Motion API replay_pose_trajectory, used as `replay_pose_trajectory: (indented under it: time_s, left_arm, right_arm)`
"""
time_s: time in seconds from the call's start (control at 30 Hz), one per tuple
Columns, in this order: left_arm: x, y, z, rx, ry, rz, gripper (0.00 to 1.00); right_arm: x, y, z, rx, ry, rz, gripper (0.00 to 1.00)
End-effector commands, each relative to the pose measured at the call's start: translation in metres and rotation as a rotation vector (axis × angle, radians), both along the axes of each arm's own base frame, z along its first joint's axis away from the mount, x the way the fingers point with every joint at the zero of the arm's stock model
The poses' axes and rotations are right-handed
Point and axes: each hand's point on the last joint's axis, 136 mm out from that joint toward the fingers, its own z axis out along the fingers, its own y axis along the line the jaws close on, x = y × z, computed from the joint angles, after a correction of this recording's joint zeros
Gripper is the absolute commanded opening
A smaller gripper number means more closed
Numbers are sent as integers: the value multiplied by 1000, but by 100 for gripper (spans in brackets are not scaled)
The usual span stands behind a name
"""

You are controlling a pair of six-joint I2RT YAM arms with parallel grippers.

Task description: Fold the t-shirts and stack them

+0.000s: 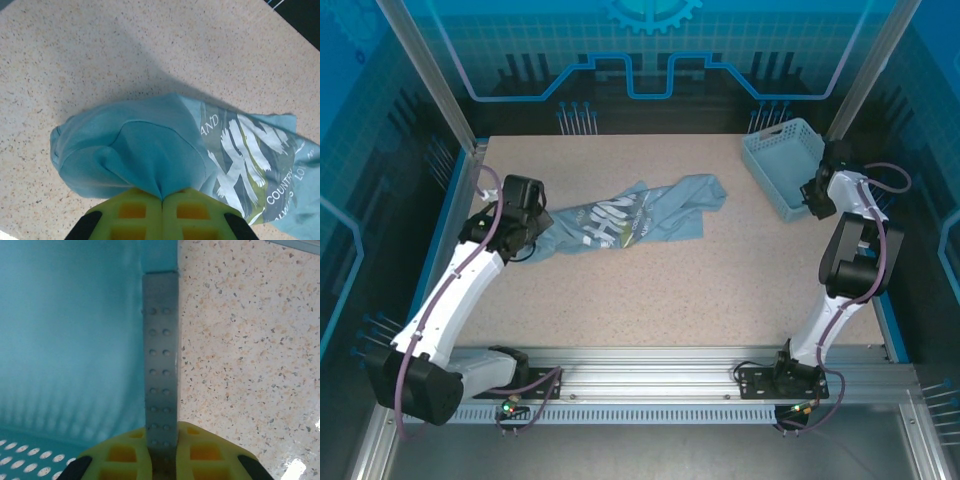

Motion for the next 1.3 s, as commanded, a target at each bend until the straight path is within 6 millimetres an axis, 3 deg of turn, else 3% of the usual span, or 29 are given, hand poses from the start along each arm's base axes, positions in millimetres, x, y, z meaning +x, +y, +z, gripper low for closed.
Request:
replay_pose_trajectory:
  time_s: [0.0,0.07,0.17,0.27,0.4,0.6,0.77,0.87,1.13,1.27]
  left_arm:
    - [-4,-4,-5,-38,8,-13,0]
    - [-5,-5,-7,-35,18,-25,0]
    - [-7,-4,-6,-22,26,-35,0]
    - [-9,-4,-6,-17,30,-42,0]
    - [-7,-5,-5,-15,24,-53,0]
    - [2,-8,0,-7,15,-76,0]
    - [7,-12,2,-5,12,-100,0]
    - [6,-13,2,-3,14,-110,0]
    - [2,-12,1,-7,8,-114,0]
    - [1,-12,-1,-10,10,-111,0]
  right_arm:
    - [9,-2,3,38,-47,-33,9]
    - [11,4,9,23,-68,1,41]
    - [6,18,31,-27,-128,67,55]
    - [-10,51,52,-80,-164,155,56]
    - [-39,114,54,-113,-183,306,55]
    - [-66,222,14,15,-234,568,53]
    - [-51,286,-17,101,-233,748,52]
    - [-39,304,-34,93,-174,803,52]
    - [-23,319,-72,141,-53,759,48]
    - [-18,327,-86,180,-12,739,34]
